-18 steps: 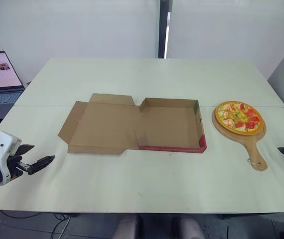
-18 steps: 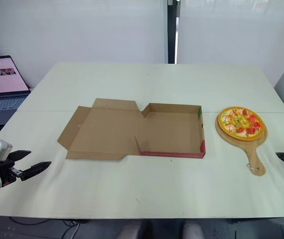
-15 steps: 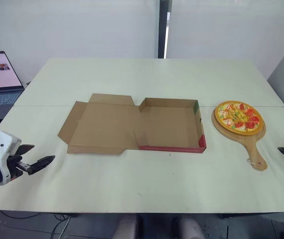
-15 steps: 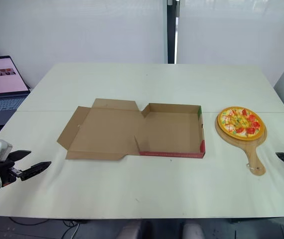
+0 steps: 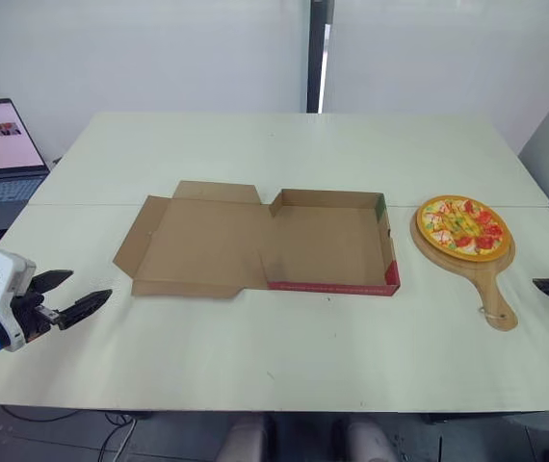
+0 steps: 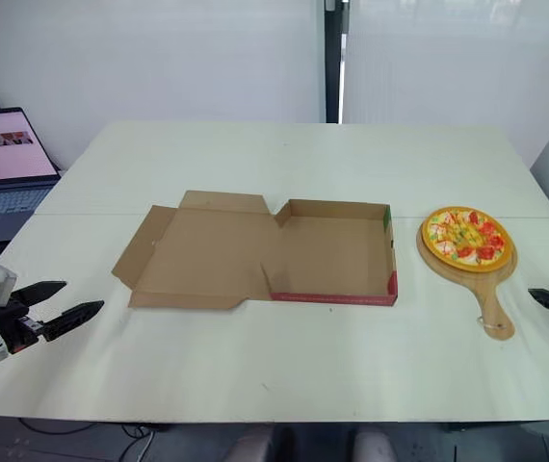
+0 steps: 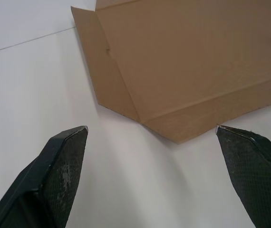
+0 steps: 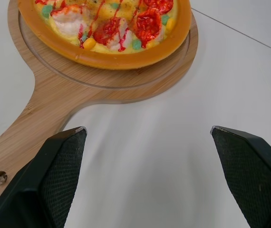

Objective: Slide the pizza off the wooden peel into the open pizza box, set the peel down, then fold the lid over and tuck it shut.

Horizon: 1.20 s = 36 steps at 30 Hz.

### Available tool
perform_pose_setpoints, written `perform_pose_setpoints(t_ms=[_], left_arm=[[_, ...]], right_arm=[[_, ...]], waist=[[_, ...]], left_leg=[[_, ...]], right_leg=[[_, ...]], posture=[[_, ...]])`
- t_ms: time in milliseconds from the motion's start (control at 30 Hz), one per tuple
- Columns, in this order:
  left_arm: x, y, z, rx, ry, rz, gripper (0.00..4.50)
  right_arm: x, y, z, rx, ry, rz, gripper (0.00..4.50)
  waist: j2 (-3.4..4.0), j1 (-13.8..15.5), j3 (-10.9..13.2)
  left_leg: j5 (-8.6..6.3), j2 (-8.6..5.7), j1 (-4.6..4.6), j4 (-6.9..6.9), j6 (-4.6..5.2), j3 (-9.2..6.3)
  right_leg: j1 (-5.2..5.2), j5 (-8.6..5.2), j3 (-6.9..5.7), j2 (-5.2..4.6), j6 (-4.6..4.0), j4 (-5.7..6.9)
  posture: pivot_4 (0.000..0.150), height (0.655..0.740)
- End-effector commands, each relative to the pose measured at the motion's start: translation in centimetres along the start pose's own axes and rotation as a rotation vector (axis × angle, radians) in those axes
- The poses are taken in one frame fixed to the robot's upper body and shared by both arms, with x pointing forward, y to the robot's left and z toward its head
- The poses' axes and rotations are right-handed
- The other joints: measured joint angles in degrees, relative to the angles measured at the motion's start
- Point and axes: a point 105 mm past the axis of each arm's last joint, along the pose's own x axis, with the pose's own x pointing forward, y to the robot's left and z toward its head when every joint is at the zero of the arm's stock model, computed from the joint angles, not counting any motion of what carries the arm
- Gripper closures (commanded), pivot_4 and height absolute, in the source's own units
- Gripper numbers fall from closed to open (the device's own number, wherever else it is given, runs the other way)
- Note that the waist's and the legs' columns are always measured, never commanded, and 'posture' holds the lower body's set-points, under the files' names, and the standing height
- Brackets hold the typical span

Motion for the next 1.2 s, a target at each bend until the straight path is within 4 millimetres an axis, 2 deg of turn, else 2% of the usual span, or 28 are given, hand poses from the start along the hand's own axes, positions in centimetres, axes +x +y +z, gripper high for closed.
perform_pose_setpoints(t_ms=[33,333,500,633,967,1067,1200], left_arm=[[-0.4,0.3,0.8,0.01,-0.041,0.007,0.02],[-0.7,-0.1,1.6,0.006,-0.053,-0.038,0.02],[-0.4,-1.7,3.8,0.036,-0.094,-0.126,0.02],[1.1,-6.5,7.5,0.113,-0.161,-0.355,0.02],[2.5,-17.2,13.1,0.24,-0.263,-0.853,0.02],[2.5,-19.4,14.5,0.252,-0.309,-0.972,0.02],[2.5,-21.1,15.5,0.264,-0.323,-1.08,0.02]], right_arm=[[-0.4,-0.2,1.4,-0.016,-0.045,-0.004,0.0],[-0.5,-0.4,1.6,-0.02,-0.066,-0.025,0.0],[-0.5,0.0,1.6,-0.016,-0.077,-0.018,0.0],[-0.4,0.9,1.8,0.023,-0.115,-0.02,0.0],[0.3,6.5,1.8,0.106,-0.173,0.035,0.0],[0.9,7.3,2.0,0.113,-0.197,-0.017,0.0],[2.1,8.2,1.8,0.134,-0.18,-0.054,0.0]], waist=[[0.0,0.0,0.0],[0.0,0.0,0.0],[0.0,0.0,0.0],[-0.02,0.3,0.0],[0.06,0.1,0.0],[0.06,0.0,0.0],[0.06,0.0,0.0]], left_leg=[[0.0,0.0,0.0,0.0,0.0,0.0],[0.0,0.0,0.01,0.0,0.0,0.0],[0.0,0.0,0.0,0.01,-0.01,0.0],[0.01,0.0,-0.02,0.07,-0.01,-0.05],[0.02,-0.01,0.03,0.11,-0.02,-0.04],[0.02,-0.02,0.08,0.14,-0.03,-0.02],[0.05,-0.02,0.08,0.19,-0.07,-0.02]], right_leg=[[0.0,0.0,0.0,0.0,0.0,0.0],[0.0,0.0,0.0,0.0,0.0,0.01],[0.0,0.0,0.0,0.0,0.0,0.02],[0.06,0.01,-0.04,0.0,0.02,0.03],[0.1,0.03,0.01,0.07,0.06,0.11],[0.15,0.04,0.02,0.08,0.07,0.15],[0.14,0.04,0.03,0.13,0.07,0.18]], posture=[[0.15,0.7281],[0.15,0.7281],[0.15,0.7281],[0.15,0.7281],[0.15,0.7281],[0.15,0.7281],[0.15,0.7281]])
